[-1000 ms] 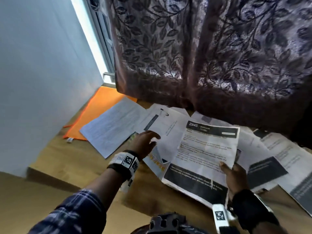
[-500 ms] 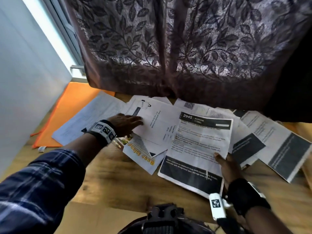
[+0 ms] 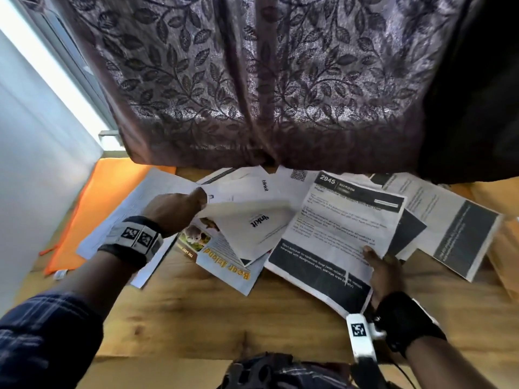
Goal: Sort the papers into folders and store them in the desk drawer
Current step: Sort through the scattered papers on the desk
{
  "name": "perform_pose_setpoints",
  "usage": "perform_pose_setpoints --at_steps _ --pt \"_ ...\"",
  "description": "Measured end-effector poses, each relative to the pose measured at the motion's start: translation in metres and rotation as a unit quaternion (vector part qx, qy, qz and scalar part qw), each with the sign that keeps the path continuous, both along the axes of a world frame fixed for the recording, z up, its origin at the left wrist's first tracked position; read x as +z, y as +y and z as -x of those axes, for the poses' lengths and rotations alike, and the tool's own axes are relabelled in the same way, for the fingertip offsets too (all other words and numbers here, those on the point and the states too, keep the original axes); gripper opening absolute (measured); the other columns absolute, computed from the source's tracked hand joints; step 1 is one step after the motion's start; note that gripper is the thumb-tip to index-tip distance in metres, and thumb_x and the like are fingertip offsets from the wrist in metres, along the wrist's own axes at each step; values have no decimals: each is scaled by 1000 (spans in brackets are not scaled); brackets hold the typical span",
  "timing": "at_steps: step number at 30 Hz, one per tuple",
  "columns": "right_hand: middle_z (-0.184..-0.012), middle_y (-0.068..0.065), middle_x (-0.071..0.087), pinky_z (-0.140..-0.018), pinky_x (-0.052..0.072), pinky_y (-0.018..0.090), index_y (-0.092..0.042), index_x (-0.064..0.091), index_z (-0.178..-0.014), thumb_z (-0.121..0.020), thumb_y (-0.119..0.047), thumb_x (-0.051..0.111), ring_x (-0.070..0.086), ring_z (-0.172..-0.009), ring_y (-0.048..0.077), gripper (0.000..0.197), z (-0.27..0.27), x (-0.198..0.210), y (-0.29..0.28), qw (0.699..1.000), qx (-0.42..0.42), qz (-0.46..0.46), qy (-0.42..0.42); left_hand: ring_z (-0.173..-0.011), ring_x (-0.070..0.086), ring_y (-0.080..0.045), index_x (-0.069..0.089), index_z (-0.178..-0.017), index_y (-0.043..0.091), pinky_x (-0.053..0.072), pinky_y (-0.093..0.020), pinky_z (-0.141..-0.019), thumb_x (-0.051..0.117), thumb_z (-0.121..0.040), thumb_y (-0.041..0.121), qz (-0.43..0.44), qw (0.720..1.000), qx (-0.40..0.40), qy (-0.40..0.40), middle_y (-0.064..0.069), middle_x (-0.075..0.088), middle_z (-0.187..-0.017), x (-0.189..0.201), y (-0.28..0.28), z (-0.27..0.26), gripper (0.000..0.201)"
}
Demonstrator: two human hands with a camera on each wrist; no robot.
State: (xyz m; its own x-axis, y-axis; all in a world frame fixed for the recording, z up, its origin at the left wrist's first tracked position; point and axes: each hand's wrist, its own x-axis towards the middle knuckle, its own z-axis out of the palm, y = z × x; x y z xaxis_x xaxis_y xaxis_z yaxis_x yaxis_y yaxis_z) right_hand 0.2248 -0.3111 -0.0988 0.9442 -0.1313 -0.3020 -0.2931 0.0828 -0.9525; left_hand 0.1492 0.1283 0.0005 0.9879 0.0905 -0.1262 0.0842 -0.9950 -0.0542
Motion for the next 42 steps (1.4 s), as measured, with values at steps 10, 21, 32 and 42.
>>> perform_pose_setpoints --at_steps 10,21,32,42 --pt "-97 -8 72 -93 48 35 -21 70 -97 -95 -10 62 66 -92 13 15 7 0 10 995 85 46 -27 -63 64 -27 38 -112 24 56 -38 -58 29 -104 38 74 996 -46 9 -6 67 -79 -1 -131 -6 19" --pt "-100 -15 72 -72 49 8 -25 67 -113 -101 -15 51 68 -89 -5 22 15 22 23 982 166 69 -50 -81 67 -42 45 -109 15 50 -42 -65 38 -100 30 227 971 -75 8 -19 69 -87 -26 -270 -21 19" --pt "-98 -1 77 -83 55 29 -19 70 -102 -88 6 57 72 -95 21 31 8 22 22 985 169 42 -1 -87 68 -33 53 -109 22 49 -35 -70 42 -100 46 290 955 -58 -7 -10 72 -93 -34 -264 -18 28" --pt "-101 -3 77 -82 57 26 -17 68 -109 -97 -3 53 72 -97 15 24 9 54 5 984 166 -49 -31 -129 53 -32 39 -144 16 46 -46 -103 67 -91 35 665 698 247 -97 -17 53 -143 -27 -167 -38 63"
